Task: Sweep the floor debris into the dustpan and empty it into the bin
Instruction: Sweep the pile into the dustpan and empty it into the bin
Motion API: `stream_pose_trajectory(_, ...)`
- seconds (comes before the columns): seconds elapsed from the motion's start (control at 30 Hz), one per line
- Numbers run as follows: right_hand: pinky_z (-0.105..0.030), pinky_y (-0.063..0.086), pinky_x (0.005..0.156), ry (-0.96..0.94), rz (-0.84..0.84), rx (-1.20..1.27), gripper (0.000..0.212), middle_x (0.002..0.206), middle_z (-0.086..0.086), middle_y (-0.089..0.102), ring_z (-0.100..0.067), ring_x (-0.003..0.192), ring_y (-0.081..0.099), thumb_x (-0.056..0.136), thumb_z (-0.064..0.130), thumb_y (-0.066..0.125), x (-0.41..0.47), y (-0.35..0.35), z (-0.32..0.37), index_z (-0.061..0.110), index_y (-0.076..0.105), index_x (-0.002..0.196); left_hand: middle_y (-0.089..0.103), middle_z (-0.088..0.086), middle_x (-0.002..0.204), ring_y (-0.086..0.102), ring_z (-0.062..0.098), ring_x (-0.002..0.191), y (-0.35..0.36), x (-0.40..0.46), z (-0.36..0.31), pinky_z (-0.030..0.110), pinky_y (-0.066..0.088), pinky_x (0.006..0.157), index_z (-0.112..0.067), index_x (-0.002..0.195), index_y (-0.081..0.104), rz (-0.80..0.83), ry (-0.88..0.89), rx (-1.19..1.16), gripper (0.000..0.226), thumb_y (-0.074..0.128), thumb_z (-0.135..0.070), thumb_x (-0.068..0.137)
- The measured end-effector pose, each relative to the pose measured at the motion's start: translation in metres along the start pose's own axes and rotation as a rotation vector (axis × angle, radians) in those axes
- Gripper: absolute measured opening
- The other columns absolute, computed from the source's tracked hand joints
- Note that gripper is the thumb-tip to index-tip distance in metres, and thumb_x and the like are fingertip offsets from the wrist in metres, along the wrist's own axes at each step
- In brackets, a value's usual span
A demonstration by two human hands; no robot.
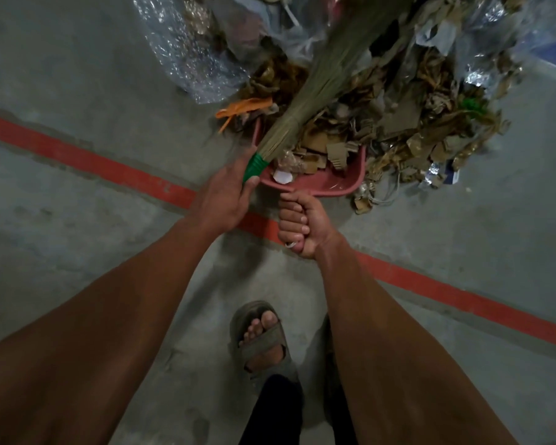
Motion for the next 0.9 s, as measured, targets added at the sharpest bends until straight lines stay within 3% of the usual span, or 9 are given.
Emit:
stream_pose_trajectory(0.2, -0.017, 0.013, 0.032, -0.009, -0.085, -0.040, 0.046, 0.038, 0.009, 0.025, -0.005, 0.026, 0.022, 0.099, 0.020, 0.049, -0.021, -0.006, -0.002, 0.023, 0.035, 0.055, 0.065, 0.005, 0.118, 0.064, 0.029, 0.100, -0.010, -0.031, 0.005, 0.031, 0.039, 0.078, -0.033, 0.155, 0.032, 0.053, 0.066, -0.016, 0.051, 0.049, -0.036, 0.107)
stream_pose_trajectory(0.37, -0.017, 0.013, 0.032, -0.001, -0.078, -0.051, 0.045, 0.038, 0.010, 0.024, -0.004, 0.026, 0.022, 0.099, 0.022, 0.049, -0.037, -0.009, -0.002, 0.023, 0.036, 0.055, 0.062, 0.007, 0.128, 0.062, 0.031, 0.105, -0.025, -0.044, 0.002, 0.041, 0.048, 0.086, -0.039, 0.156, 0.029, -0.014, 0.041, -0.046, 0.052, 0.047, -0.040, 0.107)
stream_pose_trajectory(0.5, -0.016, 0.017, 0.031, -0.005, -0.089, -0.044, 0.045, 0.038, 0.010, 0.024, -0.004, 0.027, 0.021, 0.098, 0.021, 0.052, -0.040, -0.014, -0.001, 0.024, 0.033, 0.057, 0.062, 0.011, 0.132, 0.061, 0.034, 0.110, -0.023, -0.017, -0.020, 0.036, 0.042, 0.084, -0.035, 0.157, 0.029, -0.084, 0.071, -0.011, 0.053, 0.047, -0.039, 0.107)
stream_pose_trajectory(0.6, -0.016, 0.017, 0.030, -0.020, -0.096, -0.041, 0.046, 0.038, 0.010, 0.024, -0.004, 0.026, 0.021, 0.098, 0.021, 0.051, -0.043, -0.016, 0.000, 0.023, 0.035, 0.055, 0.062, 0.015, 0.133, 0.061, 0.037, 0.114, -0.010, 0.011, -0.039, 0.039, 0.045, 0.089, -0.032, 0.158, 0.028, -0.011, 0.103, -0.010, 0.054, 0.047, -0.039, 0.107)
stream_pose_trajectory(0.9, -0.016, 0.017, 0.030, -0.043, -0.123, -0.042, 0.046, 0.038, 0.010, 0.024, -0.004, 0.026, 0.021, 0.100, 0.021, 0.048, -0.075, -0.021, 0.005, 0.023, 0.035, 0.056, 0.069, 0.012, 0.103, 0.066, 0.037, 0.091, -0.006, -0.027, -0.039, 0.037, 0.046, 0.074, -0.038, 0.154, 0.029, 0.165, 0.070, 0.006, 0.051, 0.048, -0.035, 0.106)
Point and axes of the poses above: each hand's wrist, its own x-axis towards the middle knuckle, its own y-axis out of the palm, z = x × y, the point moved 1 cm from there along x, towards the middle knuckle
